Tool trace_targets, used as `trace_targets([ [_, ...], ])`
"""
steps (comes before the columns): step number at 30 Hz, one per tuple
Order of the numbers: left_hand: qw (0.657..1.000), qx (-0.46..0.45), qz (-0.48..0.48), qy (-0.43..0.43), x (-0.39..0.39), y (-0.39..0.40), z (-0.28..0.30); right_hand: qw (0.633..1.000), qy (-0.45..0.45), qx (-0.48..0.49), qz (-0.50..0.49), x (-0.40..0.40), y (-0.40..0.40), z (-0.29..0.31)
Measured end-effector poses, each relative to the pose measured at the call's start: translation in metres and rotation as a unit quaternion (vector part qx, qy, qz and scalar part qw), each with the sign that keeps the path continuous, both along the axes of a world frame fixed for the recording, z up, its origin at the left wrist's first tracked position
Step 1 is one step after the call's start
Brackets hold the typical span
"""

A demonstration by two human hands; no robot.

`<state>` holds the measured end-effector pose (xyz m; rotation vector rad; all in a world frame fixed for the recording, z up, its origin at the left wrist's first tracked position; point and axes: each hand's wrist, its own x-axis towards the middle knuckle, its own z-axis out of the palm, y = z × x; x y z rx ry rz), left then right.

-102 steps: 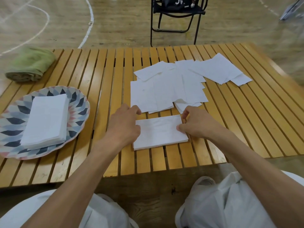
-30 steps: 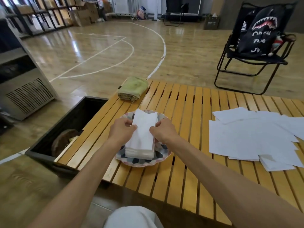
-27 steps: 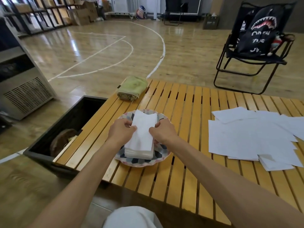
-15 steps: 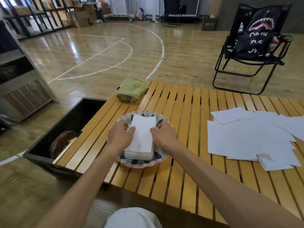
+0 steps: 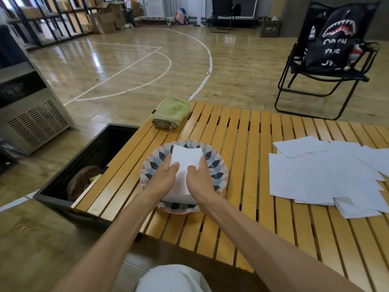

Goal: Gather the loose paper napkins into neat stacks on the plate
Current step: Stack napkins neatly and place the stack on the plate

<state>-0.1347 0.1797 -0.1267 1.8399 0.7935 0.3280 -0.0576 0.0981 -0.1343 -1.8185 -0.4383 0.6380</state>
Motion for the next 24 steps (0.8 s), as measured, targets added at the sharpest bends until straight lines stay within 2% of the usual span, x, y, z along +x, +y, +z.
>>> trace_targets([
  [2, 0.997, 0.065, -0.027, 0.009, -0.005, 0.001, 0.002, 1.000, -0.008, -0.006, -0.006, 0.008, -0.002, 0.005],
  [4, 0.981, 0.184, -0.064, 0.027, -0.013, 0.006, 0.006, 0.998, -0.064, -0.013, 0.010, 0.024, -0.003, 0.013],
  [7, 0.924, 0.336, -0.145, 0.113, -0.023, 0.011, 0.011, 0.973, -0.194, -0.090, 0.093, 0.052, 0.007, 0.029],
  [10, 0.871, 0.430, -0.179, 0.159, -0.027, 0.009, 0.004, 0.940, -0.253, -0.155, 0.166, 0.066, 0.026, 0.038],
  [14, 0.851, 0.472, -0.177, 0.148, -0.028, 0.010, -0.001, 0.891, -0.303, -0.234, 0.244, 0.074, 0.045, 0.040],
  [16, 0.846, 0.480, -0.184, 0.145, -0.028, 0.010, -0.001, 0.881, -0.308, -0.252, 0.257, 0.076, 0.052, 0.039],
  [24, 0.837, 0.489, -0.198, 0.143, -0.029, 0.008, 0.006, 0.908, -0.246, -0.235, 0.244, 0.076, 0.059, 0.044],
])
